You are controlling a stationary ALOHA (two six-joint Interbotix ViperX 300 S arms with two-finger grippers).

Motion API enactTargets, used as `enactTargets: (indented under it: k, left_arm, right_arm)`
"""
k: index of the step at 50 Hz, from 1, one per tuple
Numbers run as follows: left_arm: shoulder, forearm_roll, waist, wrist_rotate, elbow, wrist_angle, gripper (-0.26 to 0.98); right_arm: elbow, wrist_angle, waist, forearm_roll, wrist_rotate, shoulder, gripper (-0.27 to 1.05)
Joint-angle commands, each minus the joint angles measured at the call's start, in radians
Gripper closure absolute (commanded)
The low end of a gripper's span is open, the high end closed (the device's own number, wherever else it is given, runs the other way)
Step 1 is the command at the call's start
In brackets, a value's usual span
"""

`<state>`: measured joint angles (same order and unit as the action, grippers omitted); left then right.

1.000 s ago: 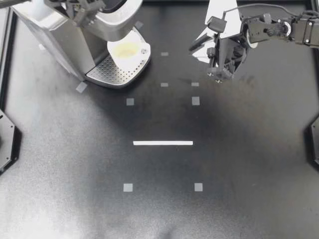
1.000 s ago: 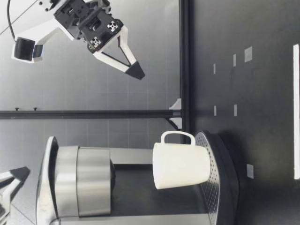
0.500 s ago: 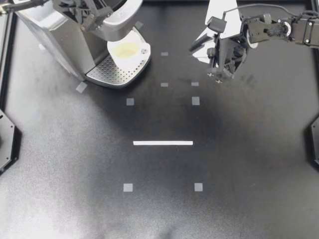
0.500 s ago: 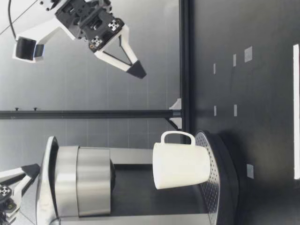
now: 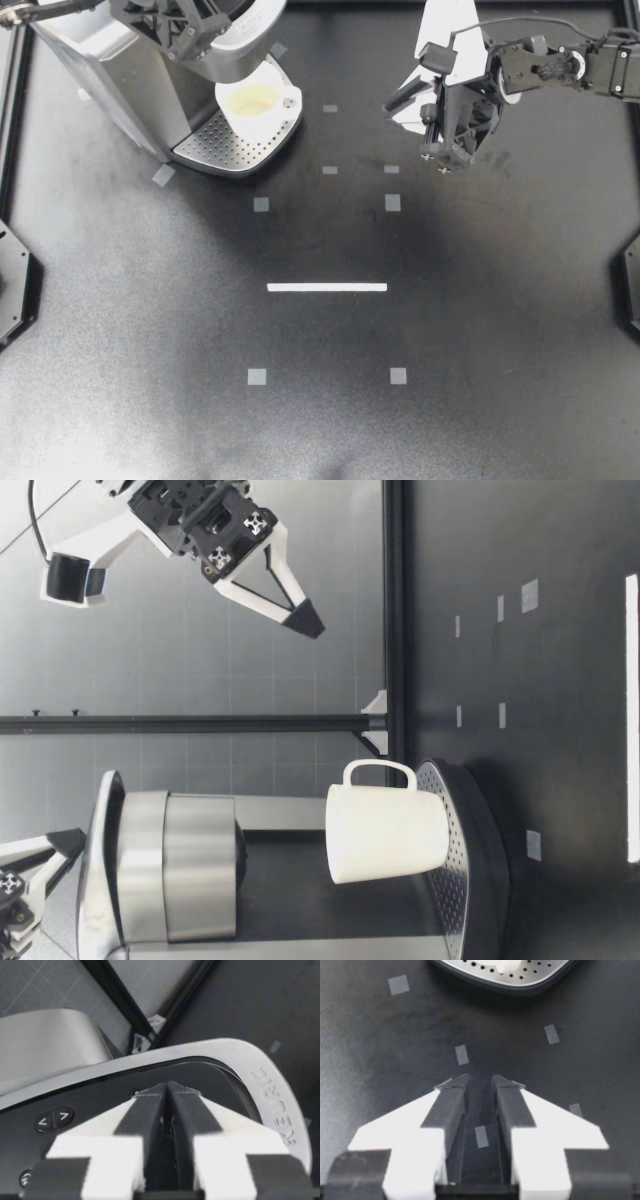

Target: Place the coffee capsule inside the capsule container, then place the cup onto the center of the cup tray.

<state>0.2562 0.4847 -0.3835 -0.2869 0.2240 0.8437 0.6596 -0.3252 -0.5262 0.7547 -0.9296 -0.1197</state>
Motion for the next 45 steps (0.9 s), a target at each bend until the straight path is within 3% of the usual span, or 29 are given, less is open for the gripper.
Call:
enactTargets:
  k: [1, 12, 29, 45]
  left_arm:
    - [0.038, 0.0, 0.0, 0.012, -0.008, -0.06, 0.54]
    - [0.138, 0.0, 0.044, 0.023, 0.058, -0.298, 0.54]
    - [0.258, -0.005, 0.166, -0.04, 0.265, -0.621, 0.54]
    - [0.291, -0.005, 0.175, -0.094, 0.468, -0.951, 0.54]
  right_arm:
    - [-0.012, 0.011, 0.002, 0.005, 0.003, -0.038, 0.47]
    - [-0.011, 0.012, 0.028, 0.041, 0.005, -0.091, 0.47]
    - [0.043, 0.166, 0.17, 0.144, 0.003, -0.219, 0.47]
    - [0.199, 0.5, 0.374, 0.17, 0.051, -0.373, 0.47]
